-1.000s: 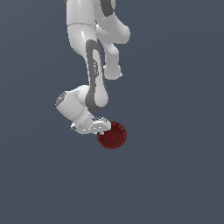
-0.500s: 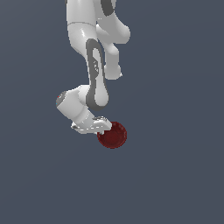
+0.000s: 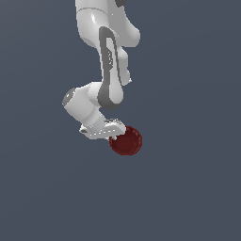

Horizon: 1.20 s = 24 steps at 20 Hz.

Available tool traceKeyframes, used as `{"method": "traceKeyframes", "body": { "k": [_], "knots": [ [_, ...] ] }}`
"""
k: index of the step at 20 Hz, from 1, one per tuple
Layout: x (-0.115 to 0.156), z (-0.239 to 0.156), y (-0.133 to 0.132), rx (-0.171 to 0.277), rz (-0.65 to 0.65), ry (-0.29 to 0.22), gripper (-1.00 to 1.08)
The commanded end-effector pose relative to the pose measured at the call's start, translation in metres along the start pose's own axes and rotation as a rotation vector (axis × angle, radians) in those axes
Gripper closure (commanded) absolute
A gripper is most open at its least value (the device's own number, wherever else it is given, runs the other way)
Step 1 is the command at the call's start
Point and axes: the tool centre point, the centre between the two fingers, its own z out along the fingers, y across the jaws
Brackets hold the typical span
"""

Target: Pick up the object and move it to a goal position.

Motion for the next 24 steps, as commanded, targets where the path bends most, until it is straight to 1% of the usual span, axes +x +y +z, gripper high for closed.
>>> {"method": "traceKeyframes", "body": {
  "k": [1,5,24],
  "knots": [
    [-0.002,-0.012,-0.019,0.000,-0.002,0.002,1.08],
    [-0.008,-0.035,-0.057,-0.001,-0.002,0.002,1.08],
    [-0.040,-0.165,-0.269,-0.004,-0.003,0.002,1.08]
  ]
}}
